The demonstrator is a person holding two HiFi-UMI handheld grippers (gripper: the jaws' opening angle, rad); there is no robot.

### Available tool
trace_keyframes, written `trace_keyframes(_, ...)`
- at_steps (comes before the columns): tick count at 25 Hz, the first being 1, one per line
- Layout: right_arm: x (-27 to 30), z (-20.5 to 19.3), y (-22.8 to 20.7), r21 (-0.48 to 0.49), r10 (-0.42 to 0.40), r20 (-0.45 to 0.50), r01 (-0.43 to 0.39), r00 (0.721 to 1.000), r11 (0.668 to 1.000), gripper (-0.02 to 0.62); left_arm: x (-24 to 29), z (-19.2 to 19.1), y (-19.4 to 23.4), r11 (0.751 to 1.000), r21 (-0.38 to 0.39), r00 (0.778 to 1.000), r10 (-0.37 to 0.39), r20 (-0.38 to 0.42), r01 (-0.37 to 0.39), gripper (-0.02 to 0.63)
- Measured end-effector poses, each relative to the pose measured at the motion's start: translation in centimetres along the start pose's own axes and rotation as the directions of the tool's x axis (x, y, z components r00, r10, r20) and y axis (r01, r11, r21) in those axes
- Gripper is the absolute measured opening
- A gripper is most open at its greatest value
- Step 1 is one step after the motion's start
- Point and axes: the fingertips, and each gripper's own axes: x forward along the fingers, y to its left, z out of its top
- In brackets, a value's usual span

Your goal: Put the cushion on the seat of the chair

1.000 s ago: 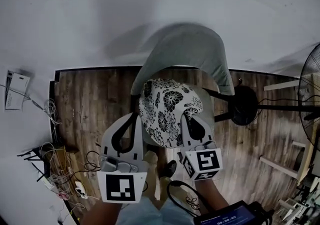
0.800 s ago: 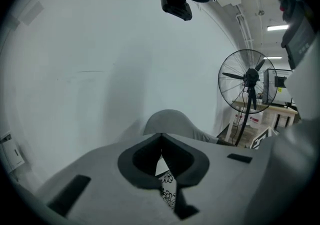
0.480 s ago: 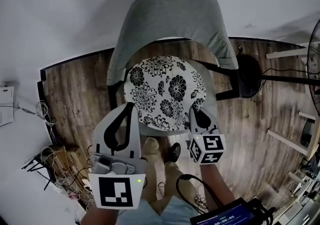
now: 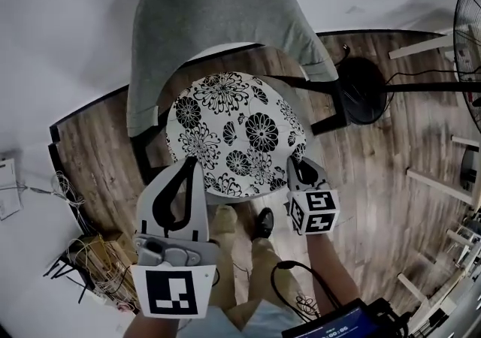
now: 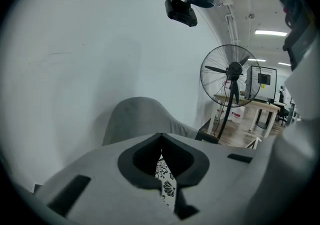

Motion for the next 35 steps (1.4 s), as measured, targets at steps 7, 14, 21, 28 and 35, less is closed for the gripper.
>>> trace_keyframes(7,0.7,-3.2,-0.8,0.031,-0.053,-0.049,0.055,0.997,0.998,0.040,0.2,-1.1,0.8,0.999,0.023,0.999,-0.039,0.003,0.039,0.009)
trace_keyframes(14,1.9,-4.7,-1.5,0.042,-0.080,-0.077,0.083,0.994,0.996,0.054,1.2,-1.8,1.0,0.998,0.029,0.998,-0.055,-0.017,0.056,0.009)
trace_keyframes(21,2.9,-5.8,-2.1,0.060,-0.088,-0.102,0.094,0.991,0.994,0.057,1.6,-1.9,0.6,0.997,0.041,0.998,-0.061,-0.019,0.062,0.009)
trace_keyframes(28,1.9,-5.9,-2.5,0.122,-0.064,-0.086,0.074,0.994,0.990,0.198,0.6,-1.8,0.3,0.997,0.049,0.998,-0.060,-0.001,0.060,0.009)
trace_keyframes(35,-1.8,-3.0,-2.2,0.078,-0.072,-0.019,0.074,0.997,0.994,0.199,-2.0,-0.4,-0.2,0.998,0.047,0.999,-0.035,0.025,0.034,0.009)
